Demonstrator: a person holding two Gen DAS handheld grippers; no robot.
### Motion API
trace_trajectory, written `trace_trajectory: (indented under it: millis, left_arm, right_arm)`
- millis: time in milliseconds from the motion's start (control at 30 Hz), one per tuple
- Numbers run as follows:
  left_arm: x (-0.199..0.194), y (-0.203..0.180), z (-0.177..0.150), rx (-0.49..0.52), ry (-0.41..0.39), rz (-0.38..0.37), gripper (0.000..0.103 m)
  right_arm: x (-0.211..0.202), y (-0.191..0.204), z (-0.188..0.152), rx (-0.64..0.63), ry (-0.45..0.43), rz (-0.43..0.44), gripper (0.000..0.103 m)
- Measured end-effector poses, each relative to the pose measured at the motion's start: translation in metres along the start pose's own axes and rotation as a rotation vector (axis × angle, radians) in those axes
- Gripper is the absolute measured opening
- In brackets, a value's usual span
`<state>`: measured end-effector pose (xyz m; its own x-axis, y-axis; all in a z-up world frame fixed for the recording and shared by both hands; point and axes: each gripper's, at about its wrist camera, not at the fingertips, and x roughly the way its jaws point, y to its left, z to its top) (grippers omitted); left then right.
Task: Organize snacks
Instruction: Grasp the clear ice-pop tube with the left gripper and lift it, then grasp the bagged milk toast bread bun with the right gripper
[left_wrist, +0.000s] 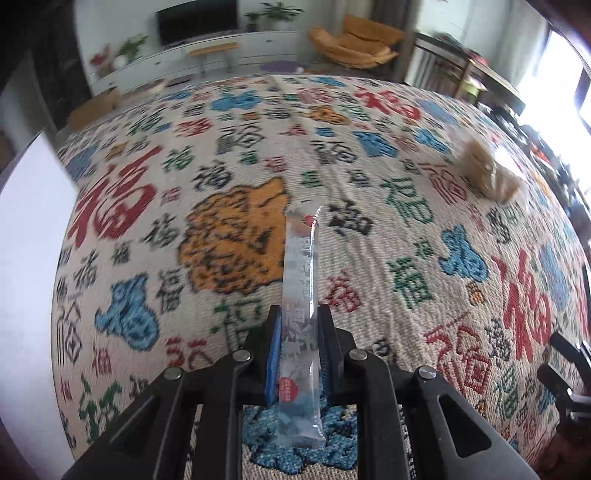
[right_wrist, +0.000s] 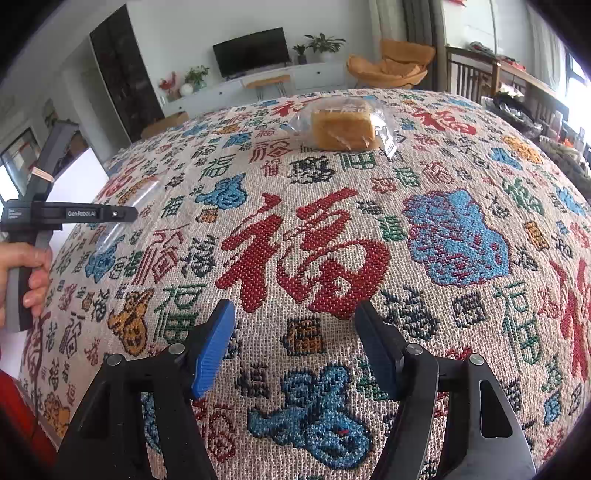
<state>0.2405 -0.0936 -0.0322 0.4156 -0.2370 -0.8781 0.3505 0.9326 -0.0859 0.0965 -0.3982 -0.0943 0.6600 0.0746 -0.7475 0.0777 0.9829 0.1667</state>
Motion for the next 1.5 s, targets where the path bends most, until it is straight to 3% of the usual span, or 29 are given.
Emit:
trace_trajectory:
  millis: [100,233,400,500,533,567,667,800,900,967,1133,1233,1333,1367,1400,1500]
  left_arm:
    - [-0.002,0.01,-0.005,-0.068,-0.011,-0.022,0.019]
    - [-0.001,0.013,-0.004,-0.075,-0.014,-0.084,0.039]
    - [0.005,-0.008,-0.004,0.054,-0.05,0.005,0.049]
    - [0.007,-0.016,-0.01,0.092,-0.087,0.021,0.061]
    - [0.007,-0.017,-0.012,0.099,-0.105,0.026,0.07]
    - [0.008,-0.017,-0.017,0.093,-0.129,0.047,0.087]
    - [0.011,-0.011,-0.018,0.041,-0.128,0.07,0.099]
    - [0.013,-0.008,-0.016,0.032,-0.118,0.07,0.103]
    - [0.015,-0.007,-0.014,0.033,-0.119,0.074,0.103]
    - [0.015,-0.007,-0.014,0.033,-0.119,0.073,0.103]
    - [0.015,-0.007,-0.015,0.033,-0.119,0.073,0.103]
    - [0.015,-0.007,-0.014,0.033,-0.119,0.073,0.103]
    - [0.015,-0.007,-0.015,0.033,-0.119,0.073,0.103]
    - [0.015,-0.007,-0.015,0.033,-0.119,0.073,0.103]
    - [0.015,-0.007,-0.014,0.033,-0.119,0.073,0.103]
    - [0.015,-0.007,-0.015,0.033,-0.119,0.073,0.103]
  right_arm:
    - [0.0,0.0,0.0,0.005,-0.002,0.004,0.071]
    - [0.001,0.001,0.0,0.0,-0.002,-0.004,0.072]
    - [0.001,0.002,-0.001,-0.004,-0.003,-0.001,0.073]
    - [0.0,0.0,-0.002,0.006,-0.006,0.008,0.073]
    - [0.0,0.0,-0.002,0.006,-0.006,0.01,0.074]
    - [0.0,0.0,-0.002,0.006,-0.006,0.012,0.074]
    - [0.002,0.002,-0.001,-0.009,0.002,0.018,0.08]
    - [0.006,0.009,0.0,-0.05,0.024,0.0,0.084]
    - [0.004,0.004,0.009,-0.004,0.027,-0.009,0.083]
    - [-0.001,-0.002,0.029,0.032,-0.026,-0.044,0.083]
    - [0.012,-0.017,0.132,0.007,-0.12,-0.157,0.083]
    - [0.054,-0.025,0.186,-0.015,-0.034,-0.237,0.083]
    - [0.106,-0.036,0.206,0.028,0.109,-0.242,0.083]
    - [0.125,-0.038,0.206,0.039,0.167,-0.249,0.088]
    - [0.141,-0.042,0.205,0.047,0.186,-0.278,0.097]
    - [0.147,-0.056,0.204,0.118,0.146,-0.265,0.097]
